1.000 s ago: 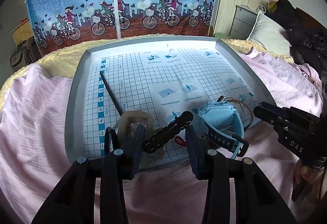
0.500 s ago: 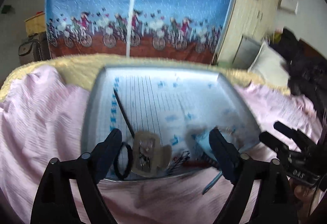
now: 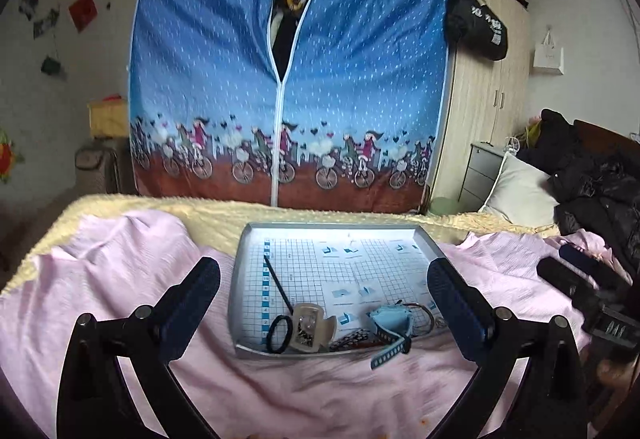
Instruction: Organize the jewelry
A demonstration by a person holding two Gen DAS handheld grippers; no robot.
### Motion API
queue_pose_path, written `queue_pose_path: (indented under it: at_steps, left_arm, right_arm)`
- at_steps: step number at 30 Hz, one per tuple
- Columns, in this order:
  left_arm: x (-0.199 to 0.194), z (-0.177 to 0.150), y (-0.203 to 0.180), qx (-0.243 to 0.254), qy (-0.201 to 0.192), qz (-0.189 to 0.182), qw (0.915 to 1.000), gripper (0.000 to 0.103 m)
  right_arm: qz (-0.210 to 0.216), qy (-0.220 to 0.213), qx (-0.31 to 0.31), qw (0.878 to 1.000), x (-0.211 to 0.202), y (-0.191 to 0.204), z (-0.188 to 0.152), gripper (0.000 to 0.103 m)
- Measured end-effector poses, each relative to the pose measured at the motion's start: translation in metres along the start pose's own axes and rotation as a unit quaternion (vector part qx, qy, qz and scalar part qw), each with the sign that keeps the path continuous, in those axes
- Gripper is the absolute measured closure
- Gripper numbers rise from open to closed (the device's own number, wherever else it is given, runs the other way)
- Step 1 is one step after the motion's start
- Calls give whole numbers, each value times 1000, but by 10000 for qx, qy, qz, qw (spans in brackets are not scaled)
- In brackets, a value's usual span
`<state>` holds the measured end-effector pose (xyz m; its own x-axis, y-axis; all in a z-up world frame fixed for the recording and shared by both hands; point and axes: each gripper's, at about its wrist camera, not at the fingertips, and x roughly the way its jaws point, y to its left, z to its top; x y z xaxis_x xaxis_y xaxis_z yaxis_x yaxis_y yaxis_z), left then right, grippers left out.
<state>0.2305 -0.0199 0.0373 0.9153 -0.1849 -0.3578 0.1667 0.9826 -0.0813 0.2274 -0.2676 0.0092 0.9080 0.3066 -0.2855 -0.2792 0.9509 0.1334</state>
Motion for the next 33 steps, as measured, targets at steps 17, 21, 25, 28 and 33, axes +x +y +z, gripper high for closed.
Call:
queue_pose_path:
  at_steps: [17, 21, 25, 28, 33]
  left_arm:
    - [-107, -49, -18, 126, -321, 133, 9993, 1]
    - [-125, -58, -18, 81, -342, 181, 9992, 1]
    - [-143, -69, -18, 88, -378, 260, 9989, 1]
    - [-151, -75, -18, 103, -387, 308, 9987, 1]
    - [-159, -80, -18, 63, -422, 279, 9987, 1]
  right_arm:
    - [-34, -546, -166, 9984, -107, 47, -34, 0]
    - [-48, -500, -258, 9984, -123, 57, -47, 0]
    - [-43, -399, -320, 9987, -130, 66, -56, 0]
    - [-28, -359, -347, 9988, -133, 71, -61, 0]
    - [-89, -341, -396, 9986, -132, 71, -66, 0]
